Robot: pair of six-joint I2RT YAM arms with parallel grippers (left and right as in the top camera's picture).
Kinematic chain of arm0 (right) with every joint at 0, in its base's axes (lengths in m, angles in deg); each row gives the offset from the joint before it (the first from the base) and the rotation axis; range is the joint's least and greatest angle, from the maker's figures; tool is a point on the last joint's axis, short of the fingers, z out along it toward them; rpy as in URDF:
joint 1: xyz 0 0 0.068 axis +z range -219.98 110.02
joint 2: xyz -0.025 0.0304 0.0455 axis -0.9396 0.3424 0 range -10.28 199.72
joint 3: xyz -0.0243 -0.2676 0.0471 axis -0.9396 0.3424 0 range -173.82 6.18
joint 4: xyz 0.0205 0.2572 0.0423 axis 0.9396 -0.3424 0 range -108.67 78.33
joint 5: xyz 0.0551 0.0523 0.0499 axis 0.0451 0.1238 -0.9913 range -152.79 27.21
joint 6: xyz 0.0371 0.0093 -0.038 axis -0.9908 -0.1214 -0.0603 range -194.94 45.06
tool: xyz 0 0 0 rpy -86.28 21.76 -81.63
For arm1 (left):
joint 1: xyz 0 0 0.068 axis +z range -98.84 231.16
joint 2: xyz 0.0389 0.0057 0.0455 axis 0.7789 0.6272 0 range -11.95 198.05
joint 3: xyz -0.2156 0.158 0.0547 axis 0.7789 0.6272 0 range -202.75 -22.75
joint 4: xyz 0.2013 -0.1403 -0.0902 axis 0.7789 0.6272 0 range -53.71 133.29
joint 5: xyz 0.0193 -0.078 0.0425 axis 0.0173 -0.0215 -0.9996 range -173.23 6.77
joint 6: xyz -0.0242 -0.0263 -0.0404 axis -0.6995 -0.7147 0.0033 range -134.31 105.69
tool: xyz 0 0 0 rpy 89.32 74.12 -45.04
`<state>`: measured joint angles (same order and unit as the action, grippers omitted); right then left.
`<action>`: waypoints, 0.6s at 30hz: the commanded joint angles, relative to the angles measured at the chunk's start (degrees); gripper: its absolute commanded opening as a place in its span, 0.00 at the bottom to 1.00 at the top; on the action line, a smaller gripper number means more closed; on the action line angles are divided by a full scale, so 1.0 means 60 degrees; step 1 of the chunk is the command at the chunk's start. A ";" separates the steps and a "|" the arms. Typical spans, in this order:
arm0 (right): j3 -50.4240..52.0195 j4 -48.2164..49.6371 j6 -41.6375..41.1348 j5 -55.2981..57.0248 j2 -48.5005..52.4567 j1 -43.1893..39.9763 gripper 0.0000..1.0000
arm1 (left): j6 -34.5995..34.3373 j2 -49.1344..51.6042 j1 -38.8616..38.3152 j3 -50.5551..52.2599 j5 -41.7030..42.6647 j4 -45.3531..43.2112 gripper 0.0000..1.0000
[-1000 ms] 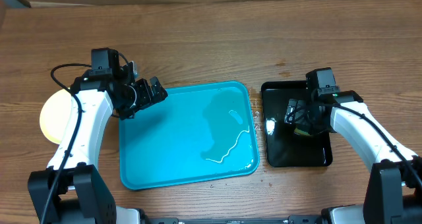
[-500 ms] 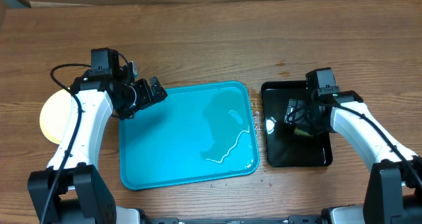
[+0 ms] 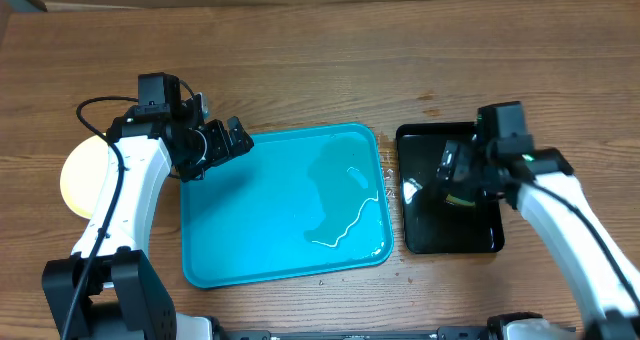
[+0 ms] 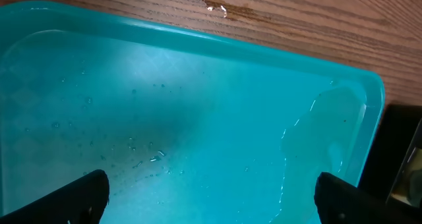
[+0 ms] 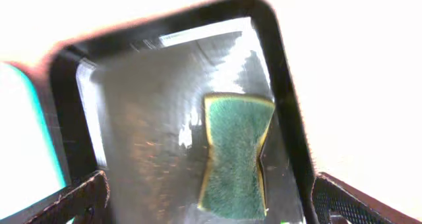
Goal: Clean dirty plates on tray and stack at the side
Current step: 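Release the sponge in the black tray and raise the right gripper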
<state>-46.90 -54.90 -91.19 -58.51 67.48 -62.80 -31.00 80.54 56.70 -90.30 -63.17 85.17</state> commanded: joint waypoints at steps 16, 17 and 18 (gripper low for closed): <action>0.0044 -0.0007 0.0000 -0.0011 -0.6495 0.0007 1.00 | 0.0142 -0.0124 -0.0015 -0.0164 -0.0102 -0.0011 1.00; 0.0044 -0.0015 0.0000 -0.0011 -0.6845 0.0007 1.00 | 0.0142 -0.0124 -0.0015 -0.0164 -0.0102 -0.0011 1.00; 0.0044 -0.0015 0.0000 -0.0011 -0.7031 0.0007 1.00 | 0.0142 -0.0124 -0.0015 -0.0164 -0.0102 -0.0011 1.00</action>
<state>-46.88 -54.94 -91.23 -58.53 29.36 -62.82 -31.00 80.54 56.70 -90.30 -63.39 85.15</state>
